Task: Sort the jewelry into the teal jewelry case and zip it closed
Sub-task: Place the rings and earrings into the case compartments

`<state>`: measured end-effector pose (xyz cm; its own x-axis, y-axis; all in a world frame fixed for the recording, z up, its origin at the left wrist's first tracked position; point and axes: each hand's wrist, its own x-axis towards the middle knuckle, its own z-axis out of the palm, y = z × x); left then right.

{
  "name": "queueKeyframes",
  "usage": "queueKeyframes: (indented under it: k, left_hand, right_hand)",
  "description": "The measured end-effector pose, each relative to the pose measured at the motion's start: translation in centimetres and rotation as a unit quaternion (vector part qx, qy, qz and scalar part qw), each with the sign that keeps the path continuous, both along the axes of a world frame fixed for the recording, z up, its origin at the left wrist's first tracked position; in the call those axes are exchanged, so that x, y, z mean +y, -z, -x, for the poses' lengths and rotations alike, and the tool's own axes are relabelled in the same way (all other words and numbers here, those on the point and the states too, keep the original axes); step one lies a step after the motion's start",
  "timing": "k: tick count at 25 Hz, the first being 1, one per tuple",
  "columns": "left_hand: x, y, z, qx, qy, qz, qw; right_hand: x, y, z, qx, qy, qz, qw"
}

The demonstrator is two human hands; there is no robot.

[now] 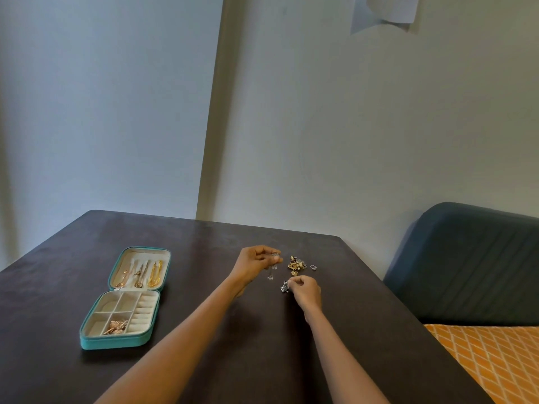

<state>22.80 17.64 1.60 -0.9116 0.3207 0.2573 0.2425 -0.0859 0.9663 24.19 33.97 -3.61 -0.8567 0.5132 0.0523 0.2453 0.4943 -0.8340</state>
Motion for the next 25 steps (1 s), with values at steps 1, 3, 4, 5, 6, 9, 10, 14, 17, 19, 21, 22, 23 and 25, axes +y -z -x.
queueKeyframes:
  k: [1,3,4,5,6,9,10,14,17,19,21,22,23,25]
  left_hand:
    - [0.0,0.1,0.2,0.002,-0.002,0.001,1.0]
    - [-0.1,0.2,0.7,0.002,-0.013,0.006,1.0]
    - [-0.2,0.3,0.9,0.001,-0.021,0.012,1.0]
    - [-0.3,0.3,1.0,-0.001,-0.028,0.019,0.999]
    - [-0.4,0.4,1.1,-0.005,-0.033,0.023,0.999]
    - [-0.6,0.6,1.3,-0.01,-0.04,0.028,0.999]
    - [-0.7,0.6,1.2,-0.011,-0.042,0.027,0.999]
    - [-0.9,-0.2,1.0,-0.027,-0.059,0.003,0.998]
    - [-1.0,-0.6,1.0,-0.029,-0.056,-0.001,0.998]
    - [-1.3,-0.8,1.1,-0.028,-0.053,-0.008,0.998]
    - [-1.5,-1.0,1.2,-0.031,-0.053,-0.011,0.998]
    - [-1.6,-1.1,1.1,-0.037,-0.053,-0.009,0.998]
    - [-1.6,-1.2,1.1,-0.042,-0.052,-0.006,0.998]
    - [-1.8,-1.1,1.1,-0.049,-0.047,0.001,0.998]
  right_hand:
    - [-0.1,0.0,0.1,-0.008,0.006,-0.011,1.0]
    - [-0.2,0.0,0.1,-0.014,0.007,-0.033,0.999]
    - [-0.2,0.0,0.0,-0.009,-0.001,-0.039,0.999]
    - [0.0,0.0,-0.1,0.0,-0.012,-0.041,0.999]
    - [0.1,0.1,-0.2,0.01,-0.025,-0.037,0.999]
    - [0.6,0.2,-0.9,0.05,-0.054,-0.008,0.997]
    - [0.7,0.2,-1.1,0.058,-0.059,-0.007,0.997]
    - [0.9,0.1,-0.9,0.053,-0.059,-0.004,0.997]
    - [1.0,-0.3,-0.7,0.034,-0.07,-0.006,0.997]
    - [0.9,-0.4,-1.0,0.019,-0.093,-0.027,0.995]
    - [0.8,-0.4,-1.2,0.017,-0.106,-0.047,0.993]
    - [0.7,-0.3,-1.3,0.018,-0.104,-0.053,0.993]
    - [0.6,-0.3,-1.3,0.02,-0.099,-0.058,0.993]
    - [0.4,-0.2,-1.3,0.02,-0.083,-0.075,0.994]
